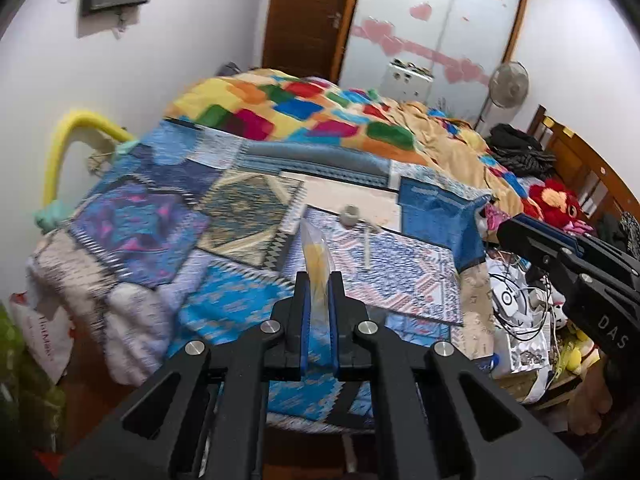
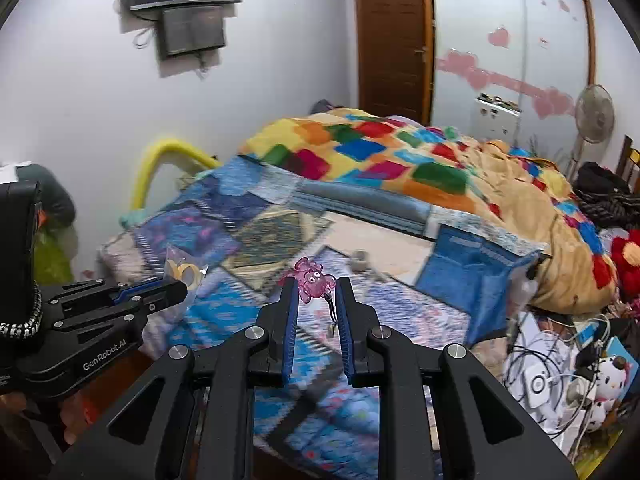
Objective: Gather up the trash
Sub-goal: 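Carry the clear bag and pink charm with both tools over the bin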
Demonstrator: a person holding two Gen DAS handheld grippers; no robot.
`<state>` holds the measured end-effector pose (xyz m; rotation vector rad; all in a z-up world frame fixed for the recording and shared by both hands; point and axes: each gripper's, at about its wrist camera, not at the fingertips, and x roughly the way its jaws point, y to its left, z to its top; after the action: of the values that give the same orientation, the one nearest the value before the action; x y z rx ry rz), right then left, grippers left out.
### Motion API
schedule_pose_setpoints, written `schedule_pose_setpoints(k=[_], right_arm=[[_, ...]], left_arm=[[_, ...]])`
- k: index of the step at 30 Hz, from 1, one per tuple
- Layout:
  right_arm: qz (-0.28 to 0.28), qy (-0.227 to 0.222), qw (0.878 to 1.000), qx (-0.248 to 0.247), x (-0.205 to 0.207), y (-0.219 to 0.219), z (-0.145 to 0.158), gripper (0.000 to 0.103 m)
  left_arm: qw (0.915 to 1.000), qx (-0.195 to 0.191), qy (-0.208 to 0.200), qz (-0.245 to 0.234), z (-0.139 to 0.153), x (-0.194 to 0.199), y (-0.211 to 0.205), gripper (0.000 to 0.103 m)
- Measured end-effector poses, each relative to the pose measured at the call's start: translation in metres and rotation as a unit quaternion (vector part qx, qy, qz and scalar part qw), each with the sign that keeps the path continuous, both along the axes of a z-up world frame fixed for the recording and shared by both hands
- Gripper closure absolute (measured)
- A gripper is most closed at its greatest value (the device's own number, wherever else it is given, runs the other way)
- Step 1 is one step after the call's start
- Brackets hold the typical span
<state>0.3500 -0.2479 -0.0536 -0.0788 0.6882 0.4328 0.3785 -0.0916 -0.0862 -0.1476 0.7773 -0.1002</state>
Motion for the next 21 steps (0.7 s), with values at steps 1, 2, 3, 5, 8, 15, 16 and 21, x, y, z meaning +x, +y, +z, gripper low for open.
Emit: schedule_pose_setpoints(k=[1,2,3,5,8,15,16,21], right_arm=[[0.005,0.0,1.0,0.001,-0.004,0.006,0.0,0.086],[0.015,0.001,1.0,0.002,-0.01,0.016,0.0,0.086],[0.022,0.001,1.0,0.003,-0.017,0.023,0.001,0.086],[0.035,0.003,0.999,0.004,-0.027,0.036,0.001,0.086],[0.062,0.007,0.998,0.003,-0.046,0.064,0.0,0.086],[0.111,0.015,0.994,-0.001,-0.085,0.116,-0.008,0.086],[0.117,0.017,0.993,-0.001,-0.088,0.122,-0.009,0.086],[0.147,0.032,0.989,-0.009,-0.107,0.158,-0.02,0.086]], left_arm=[[1.0,0.0,-0.003,0.005,0.002,-0.006,0.005,0.096],[0.9999,0.0,-0.005,0.011,0.004,-0.016,0.013,0.096],[0.9998,0.0,-0.007,0.017,0.006,-0.024,0.022,0.096],[0.9995,0.001,-0.01,0.031,0.009,-0.041,0.038,0.096],[0.9988,0.004,-0.013,0.048,0.011,-0.063,0.059,0.096],[0.996,0.006,-0.012,0.088,0.006,-0.114,0.107,0.096],[0.9956,0.008,-0.011,0.093,0.005,-0.12,0.112,0.096],[0.9933,0.006,-0.001,0.115,-0.008,-0.149,0.142,0.096]])
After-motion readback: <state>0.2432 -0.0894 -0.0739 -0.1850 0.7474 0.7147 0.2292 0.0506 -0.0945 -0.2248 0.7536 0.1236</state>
